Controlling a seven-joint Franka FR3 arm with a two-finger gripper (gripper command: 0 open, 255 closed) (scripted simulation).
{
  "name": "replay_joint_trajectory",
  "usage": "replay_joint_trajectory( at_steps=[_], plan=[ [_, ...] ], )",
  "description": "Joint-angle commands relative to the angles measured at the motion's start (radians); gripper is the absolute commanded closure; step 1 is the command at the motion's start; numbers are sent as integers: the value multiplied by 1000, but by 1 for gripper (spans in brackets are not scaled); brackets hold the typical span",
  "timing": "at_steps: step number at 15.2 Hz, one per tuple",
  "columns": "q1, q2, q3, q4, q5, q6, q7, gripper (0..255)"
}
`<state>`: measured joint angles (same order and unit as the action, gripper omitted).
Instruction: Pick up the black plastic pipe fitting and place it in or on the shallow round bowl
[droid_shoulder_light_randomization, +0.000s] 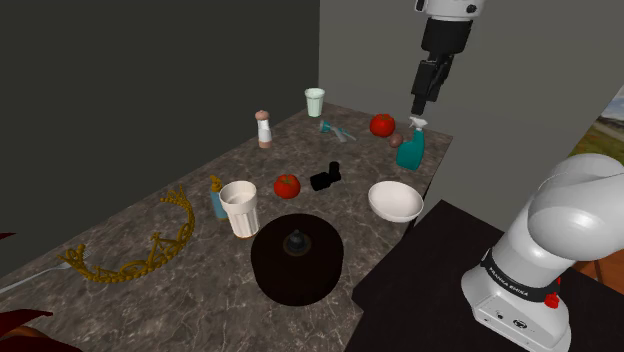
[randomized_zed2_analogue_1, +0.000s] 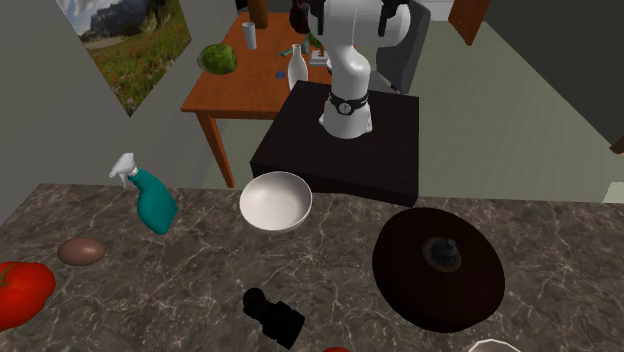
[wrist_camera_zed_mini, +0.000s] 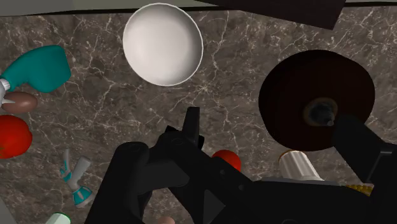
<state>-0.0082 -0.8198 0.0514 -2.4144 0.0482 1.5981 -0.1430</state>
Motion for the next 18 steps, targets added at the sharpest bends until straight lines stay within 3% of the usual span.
replay_joint_trajectory(
  at_steps=[1,10,18],
  plan=[
    [0,0,0,0,0,0,0,0],
    [-25,208,-25,-109,-20,352,-35,0],
    [-43,485,-48,-99,-29,649,-64,0]
  ],
)
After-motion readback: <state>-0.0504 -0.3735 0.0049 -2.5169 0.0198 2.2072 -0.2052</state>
